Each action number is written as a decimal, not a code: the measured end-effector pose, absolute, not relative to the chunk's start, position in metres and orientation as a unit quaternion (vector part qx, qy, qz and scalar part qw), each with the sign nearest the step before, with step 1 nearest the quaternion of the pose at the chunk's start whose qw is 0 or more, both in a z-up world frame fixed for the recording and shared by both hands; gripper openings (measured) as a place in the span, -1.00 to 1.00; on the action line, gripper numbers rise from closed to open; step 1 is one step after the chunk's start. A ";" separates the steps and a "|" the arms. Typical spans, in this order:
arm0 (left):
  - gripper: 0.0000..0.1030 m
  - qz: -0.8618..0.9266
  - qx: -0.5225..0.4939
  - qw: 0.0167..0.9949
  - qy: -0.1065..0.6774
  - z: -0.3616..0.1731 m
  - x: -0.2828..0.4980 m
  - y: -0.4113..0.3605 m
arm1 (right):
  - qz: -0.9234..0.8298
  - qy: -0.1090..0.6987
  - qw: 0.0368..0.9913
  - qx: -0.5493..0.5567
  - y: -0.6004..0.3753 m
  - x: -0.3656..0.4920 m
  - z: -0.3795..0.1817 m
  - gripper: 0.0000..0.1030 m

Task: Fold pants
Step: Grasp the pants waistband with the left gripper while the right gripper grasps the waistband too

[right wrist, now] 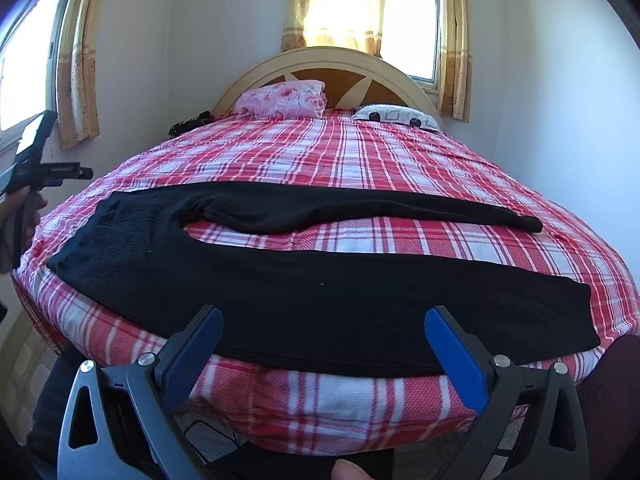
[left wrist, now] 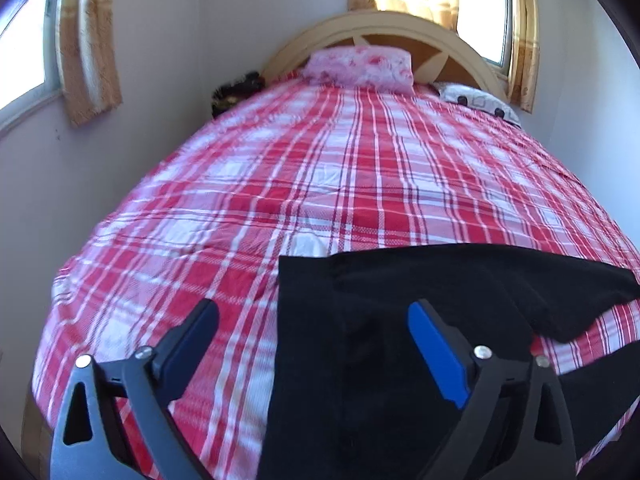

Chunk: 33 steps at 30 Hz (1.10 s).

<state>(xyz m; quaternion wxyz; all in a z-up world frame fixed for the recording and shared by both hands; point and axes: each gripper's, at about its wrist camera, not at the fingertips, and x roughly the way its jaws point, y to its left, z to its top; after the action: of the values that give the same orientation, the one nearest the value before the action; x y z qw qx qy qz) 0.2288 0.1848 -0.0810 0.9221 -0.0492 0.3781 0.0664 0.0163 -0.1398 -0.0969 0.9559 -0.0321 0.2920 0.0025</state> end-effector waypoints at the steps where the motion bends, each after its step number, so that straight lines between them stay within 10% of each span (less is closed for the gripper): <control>1: 0.71 0.064 -0.052 0.918 0.388 -0.085 0.239 0.190 | -0.004 0.294 0.955 -0.031 -0.148 0.019 -0.098 0.97; 14: 0.26 0.039 -0.064 0.874 0.480 -0.156 0.323 0.205 | -0.106 0.325 0.940 0.014 -0.262 0.063 -0.101 0.97; 20: -0.69 -0.016 -0.087 0.874 0.477 -0.151 0.323 0.213 | -0.136 0.315 0.937 0.060 -0.331 0.101 -0.080 0.45; 33: -0.71 -0.015 -0.077 0.872 0.483 -0.154 0.332 0.204 | -0.172 0.359 0.909 0.124 -0.478 0.254 -0.065 0.37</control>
<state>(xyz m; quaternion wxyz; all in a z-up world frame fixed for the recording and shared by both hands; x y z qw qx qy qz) 0.3322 0.2039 -0.1545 0.8723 -0.0772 0.4826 -0.0155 0.2536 -0.4775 -0.0648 0.9089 0.1237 0.3590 -0.1721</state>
